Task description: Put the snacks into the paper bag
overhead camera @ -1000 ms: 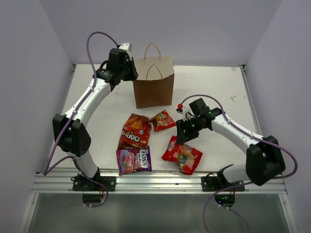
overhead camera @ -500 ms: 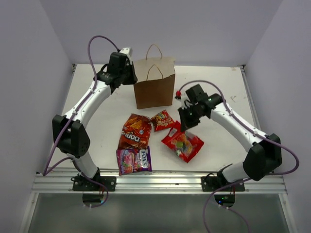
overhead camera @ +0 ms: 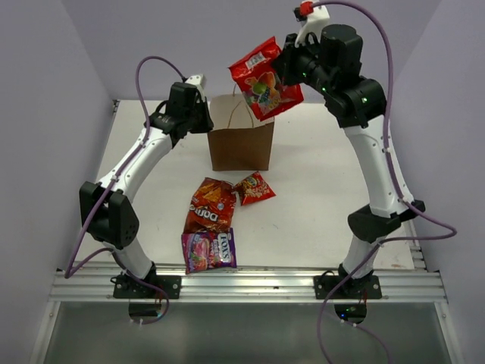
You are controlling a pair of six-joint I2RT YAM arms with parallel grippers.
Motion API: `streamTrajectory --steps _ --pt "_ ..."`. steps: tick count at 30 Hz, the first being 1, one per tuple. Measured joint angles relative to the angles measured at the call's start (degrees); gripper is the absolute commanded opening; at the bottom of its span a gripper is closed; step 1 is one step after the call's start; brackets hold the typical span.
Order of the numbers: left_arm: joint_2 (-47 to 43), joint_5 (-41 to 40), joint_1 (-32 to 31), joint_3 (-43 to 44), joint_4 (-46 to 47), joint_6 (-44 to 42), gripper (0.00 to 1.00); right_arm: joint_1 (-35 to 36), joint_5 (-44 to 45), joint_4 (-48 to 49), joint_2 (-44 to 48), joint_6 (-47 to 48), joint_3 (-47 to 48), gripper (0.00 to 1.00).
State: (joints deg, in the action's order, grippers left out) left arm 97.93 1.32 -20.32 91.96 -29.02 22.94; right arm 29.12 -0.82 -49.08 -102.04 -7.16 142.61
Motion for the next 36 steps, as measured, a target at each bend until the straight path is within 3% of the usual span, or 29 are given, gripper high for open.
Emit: streamTrajectory --steps 7,16,19,20,21,29,36 --pt "0.00 0.07 0.00 0.00 -0.02 -0.02 0.11 0.02 -2.12 10.80 -10.58 -4.15 -1.95 0.00" --pt "0.00 0.85 0.00 0.00 0.04 0.00 0.10 0.07 -4.85 14.43 -15.65 -7.63 -9.22 0.00" --pt "0.07 1.16 0.00 0.00 0.15 0.02 0.10 0.07 -5.20 16.04 -13.70 -8.22 -14.88 0.49" --pt "0.11 1.29 0.00 0.00 0.24 0.02 0.09 0.07 -5.38 16.35 -13.16 -8.17 -16.17 0.81" --pt "0.22 1.36 0.00 0.00 0.26 0.04 0.09 0.07 -5.81 16.59 -12.48 -8.44 -17.33 0.85" --pt "0.85 1.62 -0.04 0.02 1.18 0.13 0.06 1.62 -7.76 17.53 -1.29 -4.33 -20.00 0.88" --pt "1.57 1.66 -0.17 0.07 1.97 0.50 0.06 7.23 -15.74 24.37 21.86 -2.95 -48.30 0.84"
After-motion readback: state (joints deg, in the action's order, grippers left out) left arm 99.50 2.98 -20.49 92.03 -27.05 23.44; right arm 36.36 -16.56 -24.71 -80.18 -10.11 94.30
